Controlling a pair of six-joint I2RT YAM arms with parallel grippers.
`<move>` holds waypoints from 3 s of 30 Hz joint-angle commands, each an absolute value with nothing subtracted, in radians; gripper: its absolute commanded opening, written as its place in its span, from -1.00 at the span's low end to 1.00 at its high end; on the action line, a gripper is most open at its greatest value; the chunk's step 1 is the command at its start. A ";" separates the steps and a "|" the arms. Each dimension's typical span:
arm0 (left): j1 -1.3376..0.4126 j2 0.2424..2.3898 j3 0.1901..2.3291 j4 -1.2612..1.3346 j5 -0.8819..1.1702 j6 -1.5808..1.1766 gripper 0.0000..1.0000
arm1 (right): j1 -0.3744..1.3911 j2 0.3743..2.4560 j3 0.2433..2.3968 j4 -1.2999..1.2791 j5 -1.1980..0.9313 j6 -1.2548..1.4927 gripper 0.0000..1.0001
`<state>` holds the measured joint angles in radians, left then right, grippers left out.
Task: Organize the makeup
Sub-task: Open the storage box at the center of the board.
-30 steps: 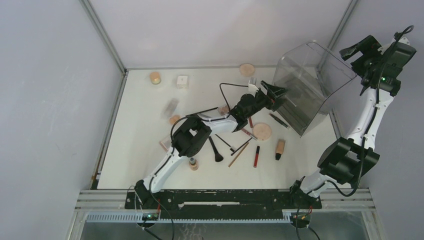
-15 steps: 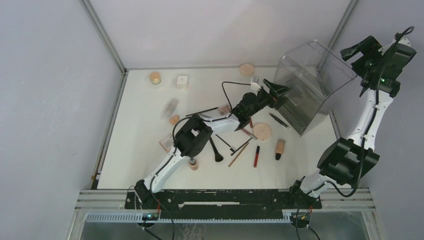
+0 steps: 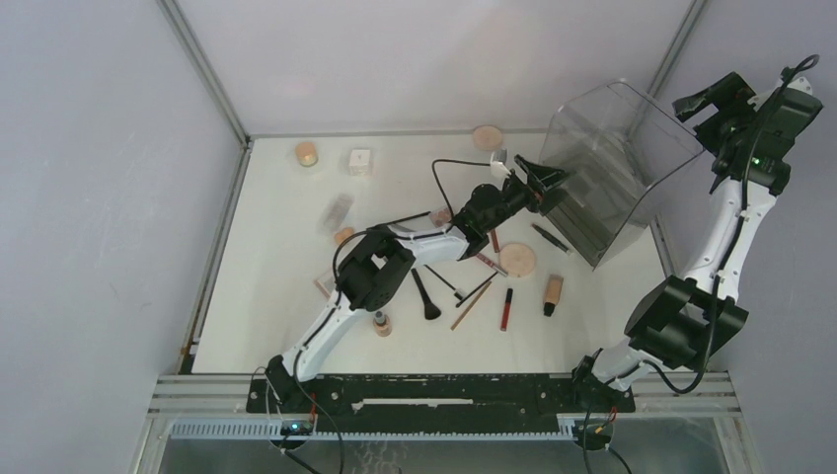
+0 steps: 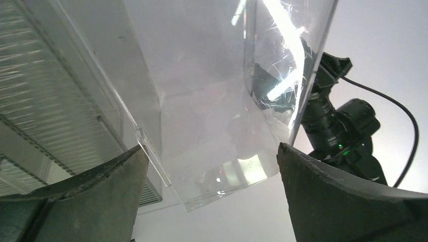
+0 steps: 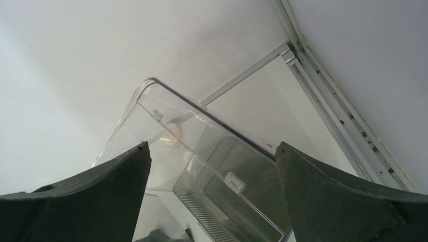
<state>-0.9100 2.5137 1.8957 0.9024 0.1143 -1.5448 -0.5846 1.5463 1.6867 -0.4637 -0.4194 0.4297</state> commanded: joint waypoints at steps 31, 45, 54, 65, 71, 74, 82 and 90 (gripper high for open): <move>-0.923 2.314 1.892 1.261 0.165 -1.439 1.00 | -0.572 1.384 1.757 -0.682 -0.304 0.428 1.00; -0.915 2.392 2.081 1.147 0.155 -1.418 1.00 | -0.520 1.235 1.819 -0.728 -0.254 0.366 1.00; -0.905 2.443 2.215 1.060 0.149 -1.387 1.00 | -0.530 0.977 1.577 -0.673 -0.282 0.509 1.00; -0.902 2.482 2.304 0.968 0.181 -1.345 1.00 | -0.519 0.904 1.347 -0.607 -0.359 0.586 1.00; -0.901 2.489 2.306 0.966 0.195 -1.351 1.00 | -0.522 0.942 1.325 -0.560 -0.521 0.540 1.00; -0.901 2.489 2.305 0.971 0.204 -1.354 1.00 | -0.522 0.965 1.306 -0.471 -0.654 0.548 1.00; -0.892 2.474 2.285 0.987 0.217 -1.368 1.00 | -0.538 0.960 1.254 -0.056 -0.819 0.724 1.00; -0.883 2.289 1.937 1.130 0.241 -1.354 1.00 | -0.592 1.045 1.331 0.147 -0.793 0.860 1.00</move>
